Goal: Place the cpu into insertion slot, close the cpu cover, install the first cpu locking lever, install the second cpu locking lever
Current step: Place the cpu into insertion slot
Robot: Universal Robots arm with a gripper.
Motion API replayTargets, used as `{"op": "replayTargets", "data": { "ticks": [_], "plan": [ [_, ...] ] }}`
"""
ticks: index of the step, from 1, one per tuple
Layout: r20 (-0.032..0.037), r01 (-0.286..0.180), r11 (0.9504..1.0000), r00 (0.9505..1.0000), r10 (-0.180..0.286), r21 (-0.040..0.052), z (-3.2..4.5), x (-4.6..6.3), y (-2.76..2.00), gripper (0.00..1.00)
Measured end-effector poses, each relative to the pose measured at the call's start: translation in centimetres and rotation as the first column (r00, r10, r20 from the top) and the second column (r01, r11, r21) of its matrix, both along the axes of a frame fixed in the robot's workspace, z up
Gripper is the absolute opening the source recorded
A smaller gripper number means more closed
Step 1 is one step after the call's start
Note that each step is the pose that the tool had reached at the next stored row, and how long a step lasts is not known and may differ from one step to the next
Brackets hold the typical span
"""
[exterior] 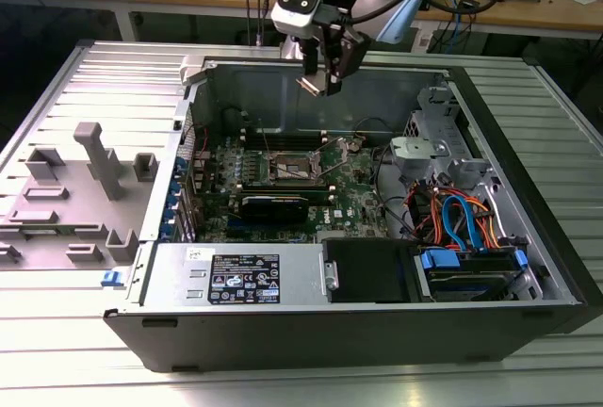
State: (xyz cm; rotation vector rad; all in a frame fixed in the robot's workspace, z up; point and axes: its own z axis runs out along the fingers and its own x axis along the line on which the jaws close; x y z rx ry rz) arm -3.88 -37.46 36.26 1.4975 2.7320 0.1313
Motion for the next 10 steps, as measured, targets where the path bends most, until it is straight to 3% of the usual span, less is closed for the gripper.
{"op": "replayTargets", "data": {
  "ticks": [10],
  "plan": [
    [0.0000,0.025,0.9997,0.9997,-0.025,0.0000,-0.02,0.00,0.00,0.54]
  ]
}}
